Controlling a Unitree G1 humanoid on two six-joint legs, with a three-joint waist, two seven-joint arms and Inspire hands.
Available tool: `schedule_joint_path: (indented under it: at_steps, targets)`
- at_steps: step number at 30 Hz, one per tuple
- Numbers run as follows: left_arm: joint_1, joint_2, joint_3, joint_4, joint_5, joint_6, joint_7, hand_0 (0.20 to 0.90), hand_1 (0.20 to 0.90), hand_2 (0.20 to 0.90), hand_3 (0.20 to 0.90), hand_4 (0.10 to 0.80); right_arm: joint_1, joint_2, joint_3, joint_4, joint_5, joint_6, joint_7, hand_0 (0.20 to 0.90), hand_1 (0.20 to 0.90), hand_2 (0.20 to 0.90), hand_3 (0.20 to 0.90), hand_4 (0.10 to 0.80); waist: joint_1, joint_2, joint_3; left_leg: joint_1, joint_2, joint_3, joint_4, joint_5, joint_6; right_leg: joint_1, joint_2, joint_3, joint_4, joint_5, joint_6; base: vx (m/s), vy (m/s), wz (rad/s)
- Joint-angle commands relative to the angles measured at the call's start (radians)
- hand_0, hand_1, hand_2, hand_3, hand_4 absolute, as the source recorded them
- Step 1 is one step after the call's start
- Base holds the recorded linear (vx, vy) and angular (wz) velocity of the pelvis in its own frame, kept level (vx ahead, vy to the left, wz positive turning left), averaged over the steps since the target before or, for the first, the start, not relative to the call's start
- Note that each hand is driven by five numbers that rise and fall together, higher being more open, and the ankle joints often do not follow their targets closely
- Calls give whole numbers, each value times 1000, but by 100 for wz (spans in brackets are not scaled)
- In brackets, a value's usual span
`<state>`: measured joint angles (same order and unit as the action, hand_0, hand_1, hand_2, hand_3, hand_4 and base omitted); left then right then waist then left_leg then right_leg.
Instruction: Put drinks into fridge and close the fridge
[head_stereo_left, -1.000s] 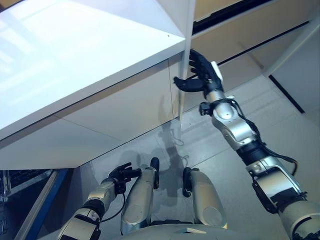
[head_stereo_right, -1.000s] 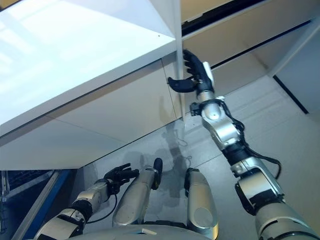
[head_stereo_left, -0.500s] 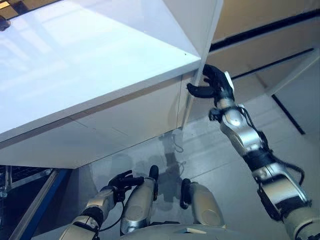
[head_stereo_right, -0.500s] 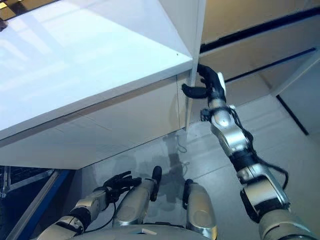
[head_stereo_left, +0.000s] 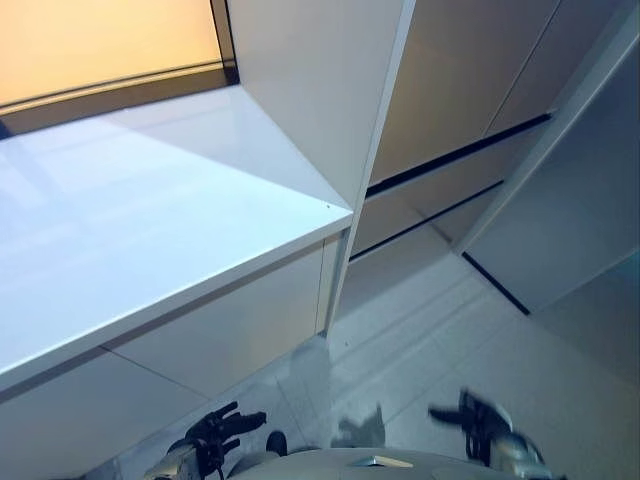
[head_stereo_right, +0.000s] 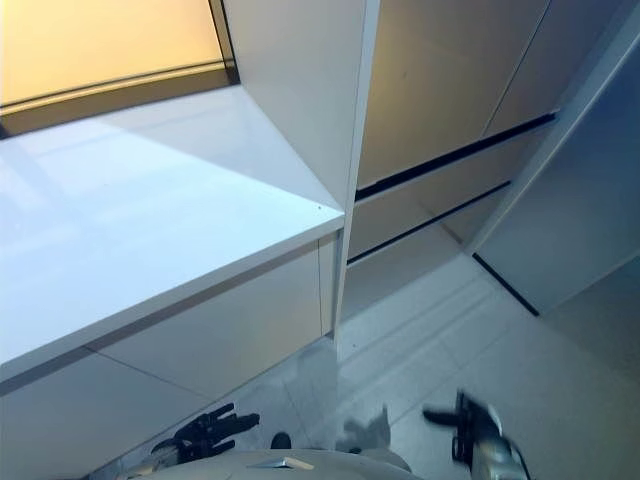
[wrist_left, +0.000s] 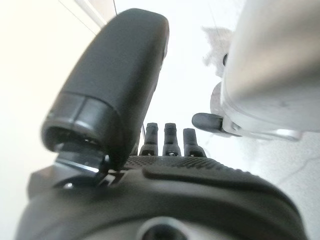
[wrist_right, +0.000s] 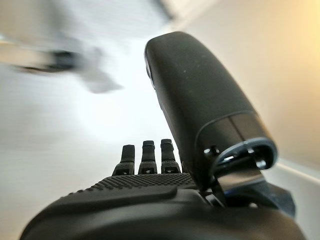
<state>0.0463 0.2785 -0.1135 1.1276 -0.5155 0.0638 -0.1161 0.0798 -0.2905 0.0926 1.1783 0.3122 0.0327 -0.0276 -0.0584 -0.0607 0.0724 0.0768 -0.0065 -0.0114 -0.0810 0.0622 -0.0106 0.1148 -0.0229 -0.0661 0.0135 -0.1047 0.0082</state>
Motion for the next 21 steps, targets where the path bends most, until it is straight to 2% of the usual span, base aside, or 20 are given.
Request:
schedule_joint_path:
  at_steps: [1, 3, 8, 13, 21]
  targets:
    - [-28, 2, 15, 43, 52, -67, -24, 900, 900, 900, 900, 800, -31, -5, 3, 2, -46, 5, 66, 900, 900, 900, 900, 800, 8, 13, 18, -11, -8, 71, 37, -85, 20, -71, 14, 13, -23, 112, 51, -47, 8, -9]
    - [-21, -13, 12, 95, 102, -120, 8, 900, 900, 900, 900, 800, -14, 25, -5, 89, -57, 38, 118, 900, 900, 900, 900, 800, 6, 20, 16, -6, -9, 74, 41, -91, 26, -66, 15, 12, -24, 107, 48, -38, 25, -5]
    - [-14, -23, 26, 136, 145, -151, 94, 900, 900, 900, 900, 800, -8, 41, 1, 118, -60, 44, 148, 900, 900, 900, 900, 800, 0, 30, 9, 5, -13, 67, 40, -99, 29, -58, 20, 20, -23, 95, 45, -10, 25, -4]
    - [-12, -13, 31, 140, 147, -137, 152, 900, 900, 900, 900, 800, -8, 30, 25, 113, -94, 46, 165, 900, 900, 900, 900, 800, -6, 40, 4, 9, -13, 68, 40, -103, 27, -54, 18, 23, -28, 91, 47, -19, 39, -9]
    - [-19, -16, 26, 140, 121, -120, 132, 900, 900, 900, 900, 800, -16, 25, 34, 126, -107, 56, 179, 900, 900, 900, 900, 800, -5, 42, 3, 16, -16, 64, 35, -104, 26, -49, 17, 24, -33, 91, 50, -1, 3, -1]
